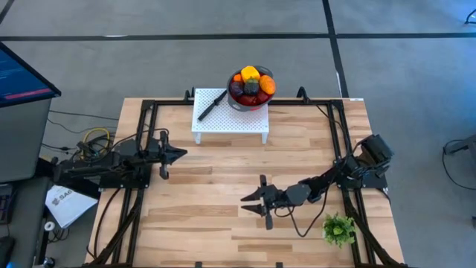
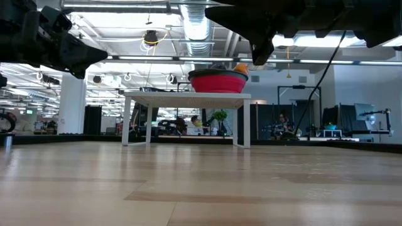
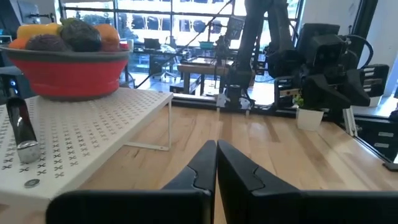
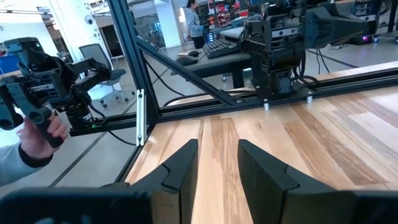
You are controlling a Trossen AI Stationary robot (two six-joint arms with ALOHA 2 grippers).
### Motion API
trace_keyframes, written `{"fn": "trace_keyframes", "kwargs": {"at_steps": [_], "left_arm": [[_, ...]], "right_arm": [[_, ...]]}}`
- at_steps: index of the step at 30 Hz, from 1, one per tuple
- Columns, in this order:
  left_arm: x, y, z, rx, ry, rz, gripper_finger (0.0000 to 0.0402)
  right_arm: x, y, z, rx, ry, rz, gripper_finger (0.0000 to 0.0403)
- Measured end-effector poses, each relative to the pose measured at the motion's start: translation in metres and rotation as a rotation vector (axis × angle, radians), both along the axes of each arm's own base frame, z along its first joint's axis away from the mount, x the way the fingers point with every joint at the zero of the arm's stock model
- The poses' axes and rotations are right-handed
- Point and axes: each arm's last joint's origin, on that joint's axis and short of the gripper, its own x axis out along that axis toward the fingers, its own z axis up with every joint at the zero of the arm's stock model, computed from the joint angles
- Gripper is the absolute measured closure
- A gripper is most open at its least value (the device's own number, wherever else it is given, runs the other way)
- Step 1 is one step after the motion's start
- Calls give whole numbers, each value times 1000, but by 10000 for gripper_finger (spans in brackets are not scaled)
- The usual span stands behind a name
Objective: Pick & Place Fruit
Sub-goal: Return to Home Position
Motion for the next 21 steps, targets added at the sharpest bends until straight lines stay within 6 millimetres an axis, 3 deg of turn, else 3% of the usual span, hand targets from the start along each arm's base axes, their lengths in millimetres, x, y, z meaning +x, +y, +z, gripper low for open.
{"fn": "trace_keyframes", "kwargs": {"at_steps": [21], "left_arm": [[6, 1, -7, -13, 84, 1, 394]], "right_arm": [[11, -27, -1, -2, 5, -85, 295]]}}
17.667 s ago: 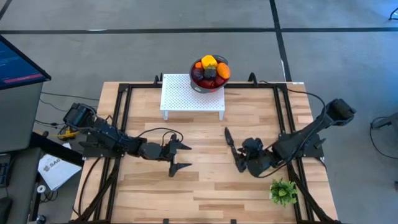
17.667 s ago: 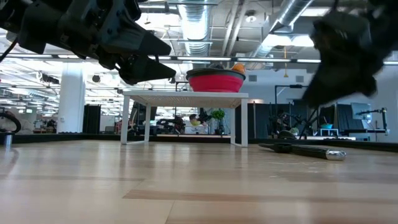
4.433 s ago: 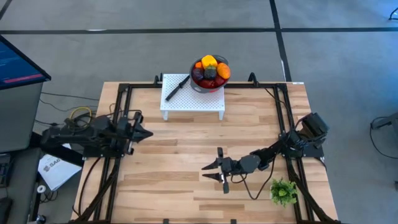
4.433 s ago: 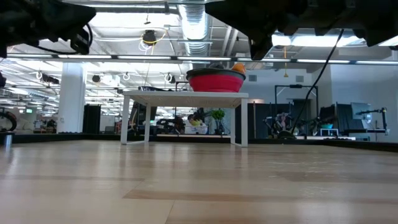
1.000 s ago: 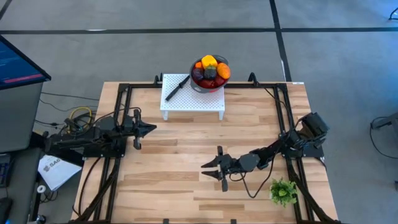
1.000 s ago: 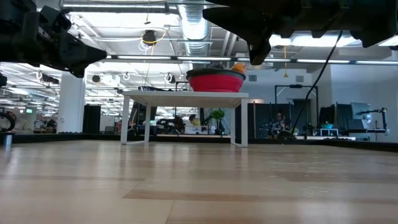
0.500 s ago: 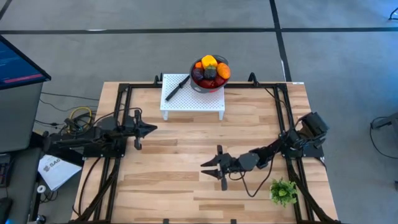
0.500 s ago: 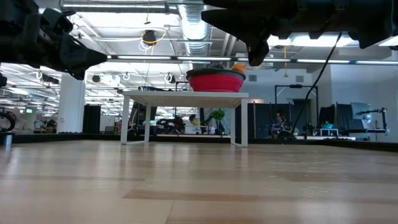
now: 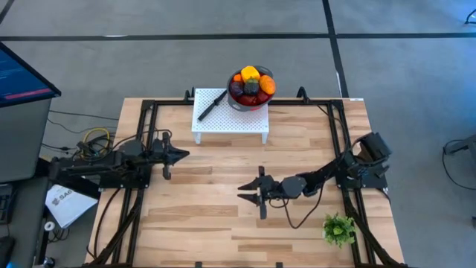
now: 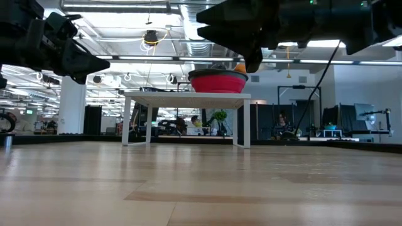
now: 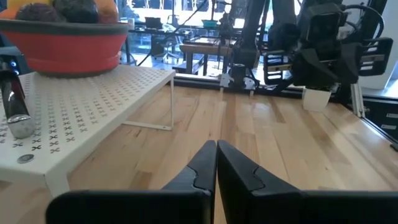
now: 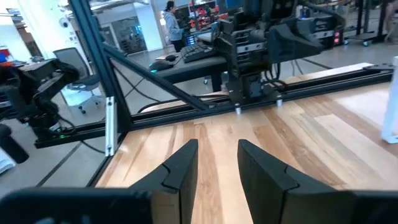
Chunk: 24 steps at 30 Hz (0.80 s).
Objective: Pick & Place Fruit
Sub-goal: Return to Home Position
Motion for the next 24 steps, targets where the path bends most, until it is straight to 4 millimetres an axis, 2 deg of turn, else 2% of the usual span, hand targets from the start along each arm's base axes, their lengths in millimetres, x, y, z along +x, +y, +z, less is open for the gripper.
{"fn": "trace_keyframes", "kwargs": {"at_steps": [6, 9, 15, 24], "left_arm": [[1, 0, -1, -2, 17, 0, 394], [2, 0, -2, -3, 22, 0, 394], [2, 0, -2, -3, 21, 0, 394], [2, 0, -1, -2, 12, 0, 394]], "right_arm": [[3, -18, 2, -9, 53, -39, 295], [1, -24, 18, -51, 20, -47, 295], [-12, -29, 41, -269, 50, -23, 295], [-36, -50, 76, -275, 101, -60, 295]]}}
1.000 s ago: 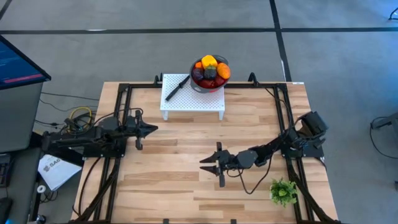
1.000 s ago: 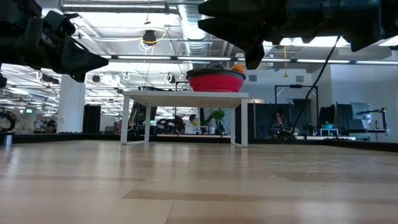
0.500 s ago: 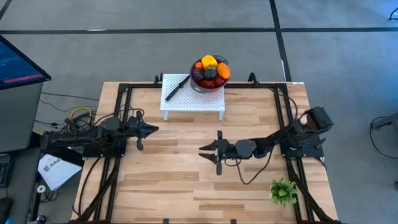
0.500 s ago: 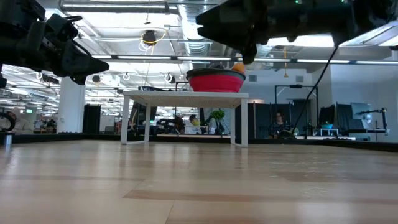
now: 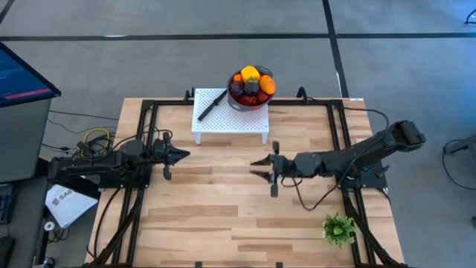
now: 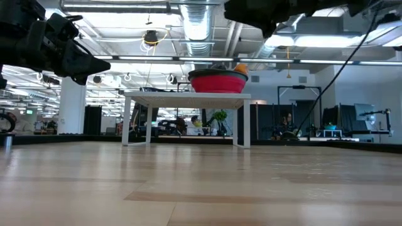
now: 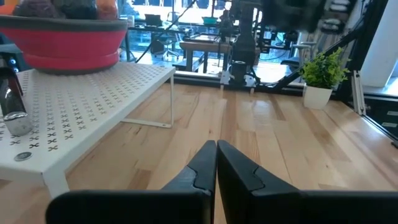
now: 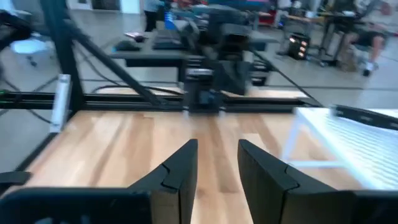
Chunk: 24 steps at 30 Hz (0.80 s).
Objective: Pick & Place Fruit
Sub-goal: Return to Home Position
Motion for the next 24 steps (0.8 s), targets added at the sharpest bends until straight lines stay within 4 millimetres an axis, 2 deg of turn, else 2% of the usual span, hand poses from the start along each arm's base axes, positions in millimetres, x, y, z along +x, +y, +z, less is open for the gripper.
{"fn": "trace_keyframes", "kwargs": {"at_steps": [8, 14, 17, 20, 24], "left_arm": [[0, 0, 1, 1, -7, 0, 394], [0, 0, 1, 1, -7, 0, 394], [0, 0, 1, 1, -8, 0, 394], [0, 0, 1, 2, -10, 0, 394], [0, 0, 1, 2, -14, 0, 394]], "right_arm": [[-28, -45, 40, 32, -59, 1, 295], [-64, -82, 63, 153, -126, -67, 295], [-83, -95, 55, 233, -146, -138, 295], [-100, -100, 37, 242, -157, -176, 295], [-122, -95, 4, 239, -199, -161, 295]]}}
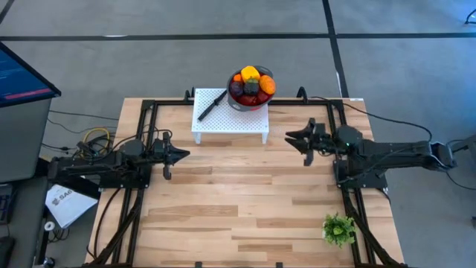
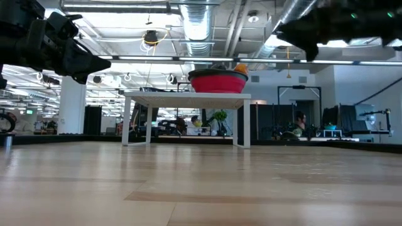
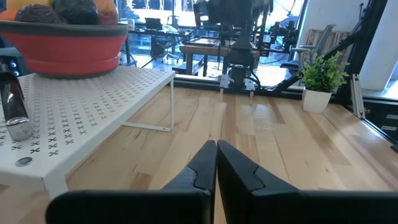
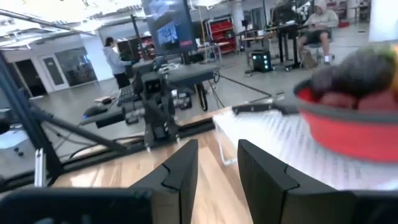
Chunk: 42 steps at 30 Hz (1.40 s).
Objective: Pick & Place Fruit
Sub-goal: Return to Home Position
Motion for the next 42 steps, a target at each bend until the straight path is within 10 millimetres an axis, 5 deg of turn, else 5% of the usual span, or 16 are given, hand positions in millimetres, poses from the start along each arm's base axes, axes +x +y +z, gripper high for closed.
{"fn": "trace_keyframes", "kwargs": {"at_steps": [11, 22, 42], "left_arm": [[0, 0, 0, 0, -2, 0, 394], [0, 0, 1, 1, -10, 0, 394], [0, 0, 2, 3, -17, 0, 394]], "right_arm": [[-36, 12, -75, -125, -8, 48, 295], [-64, 16, -79, -100, 0, 60, 295], [-64, 24, -81, -193, 35, 187, 295]]}}
